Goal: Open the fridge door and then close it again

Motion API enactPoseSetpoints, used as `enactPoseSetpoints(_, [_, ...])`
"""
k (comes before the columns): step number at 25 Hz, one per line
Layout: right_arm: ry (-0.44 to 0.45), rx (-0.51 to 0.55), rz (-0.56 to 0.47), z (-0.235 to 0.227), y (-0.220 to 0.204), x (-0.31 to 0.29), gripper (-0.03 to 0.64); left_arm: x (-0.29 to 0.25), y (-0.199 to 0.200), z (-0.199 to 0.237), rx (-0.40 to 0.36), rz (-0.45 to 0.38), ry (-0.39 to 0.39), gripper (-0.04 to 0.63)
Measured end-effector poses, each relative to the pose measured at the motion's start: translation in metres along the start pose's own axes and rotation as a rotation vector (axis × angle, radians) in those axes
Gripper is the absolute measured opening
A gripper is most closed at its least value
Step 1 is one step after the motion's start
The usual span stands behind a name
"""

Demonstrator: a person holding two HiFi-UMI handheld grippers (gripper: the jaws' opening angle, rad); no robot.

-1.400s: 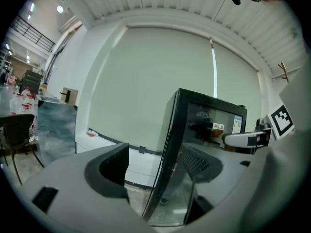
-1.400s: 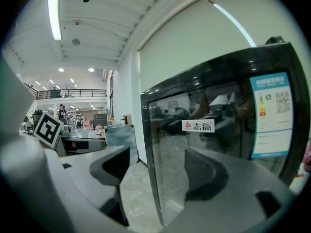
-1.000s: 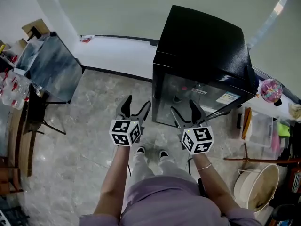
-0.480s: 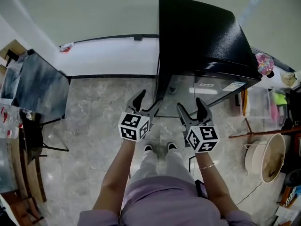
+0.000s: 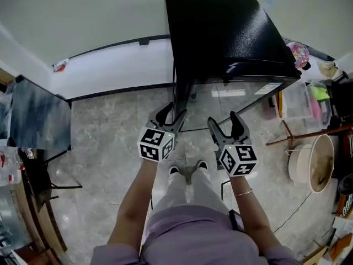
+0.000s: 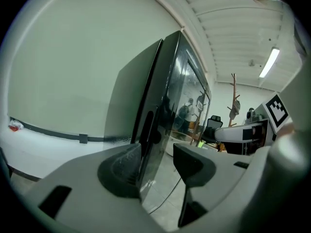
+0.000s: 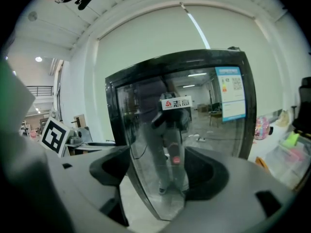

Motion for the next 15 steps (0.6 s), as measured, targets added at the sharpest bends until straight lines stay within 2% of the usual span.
enactPoseSetpoints(7, [-0.028, -0.022, 0.009, -0.0064, -0.0072, 0.0052, 0.342, -0.011, -0.0021, -0.0003, -0.006, 0.014, -0.015, 0.189])
enactPoseSetpoints(15, [-0.035, -0.038, 0.022, -0.0039, -0.0093, 0.0076, 0.342, -0.0105, -0.0005, 0.005, -0.003, 0.028, -0.019, 0.127])
Point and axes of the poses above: the fingertips, and each gripper's own axes: x backward along the fingers, z to its left, y out of its top, the point moved 3 cm from there along x, backward along the fingers, and after that the axes turned 15 degrees about x, right-handed, at the moved point
